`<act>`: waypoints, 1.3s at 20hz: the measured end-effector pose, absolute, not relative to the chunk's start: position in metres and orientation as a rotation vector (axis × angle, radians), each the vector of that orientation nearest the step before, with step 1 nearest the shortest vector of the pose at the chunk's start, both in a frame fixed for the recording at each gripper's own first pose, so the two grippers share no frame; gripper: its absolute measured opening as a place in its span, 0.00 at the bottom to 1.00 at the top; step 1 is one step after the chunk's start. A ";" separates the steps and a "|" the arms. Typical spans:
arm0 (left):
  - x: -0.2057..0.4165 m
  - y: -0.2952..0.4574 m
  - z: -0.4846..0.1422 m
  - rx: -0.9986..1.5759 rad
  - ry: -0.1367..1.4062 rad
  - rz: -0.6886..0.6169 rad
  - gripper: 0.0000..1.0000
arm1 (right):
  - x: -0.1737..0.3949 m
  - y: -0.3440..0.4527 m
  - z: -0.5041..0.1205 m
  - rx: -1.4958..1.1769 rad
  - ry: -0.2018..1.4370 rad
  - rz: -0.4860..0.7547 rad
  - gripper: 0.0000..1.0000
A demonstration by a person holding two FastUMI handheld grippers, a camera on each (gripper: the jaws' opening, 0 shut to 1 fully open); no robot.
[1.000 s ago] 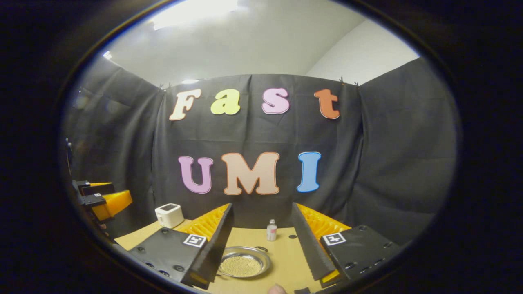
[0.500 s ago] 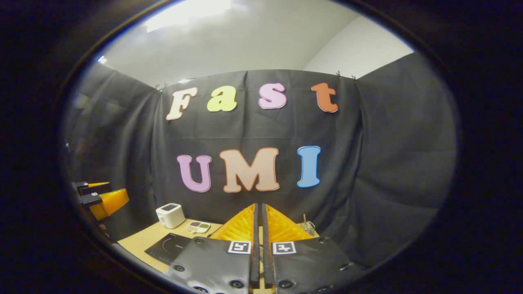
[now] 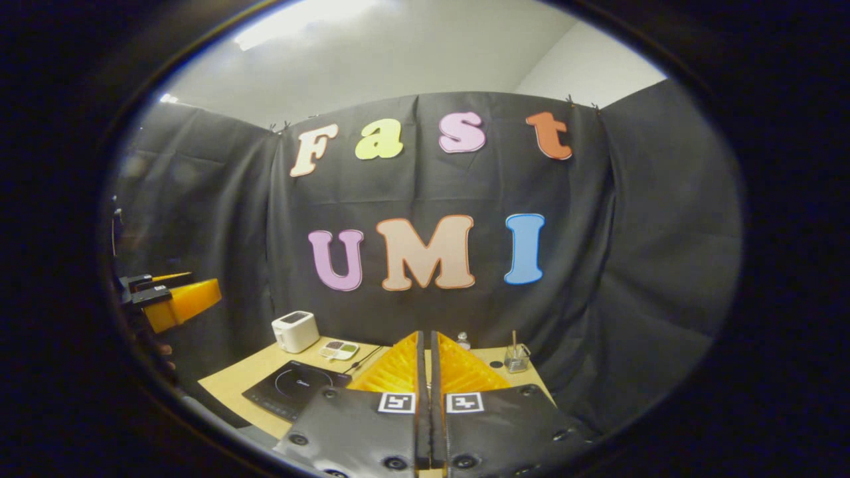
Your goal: First push the handle of the pot to place it horizontally, then grasp the pot with both hands and set it on the induction cooktop.
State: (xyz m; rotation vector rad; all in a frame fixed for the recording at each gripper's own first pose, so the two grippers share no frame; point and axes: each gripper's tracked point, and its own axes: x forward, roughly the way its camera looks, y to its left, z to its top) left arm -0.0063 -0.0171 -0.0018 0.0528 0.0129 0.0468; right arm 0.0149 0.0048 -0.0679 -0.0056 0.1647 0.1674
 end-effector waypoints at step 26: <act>0.170 0.076 -0.131 -0.028 0.138 -0.373 0.94 | 0.009 0.109 -0.413 0.093 0.865 -0.216 0.03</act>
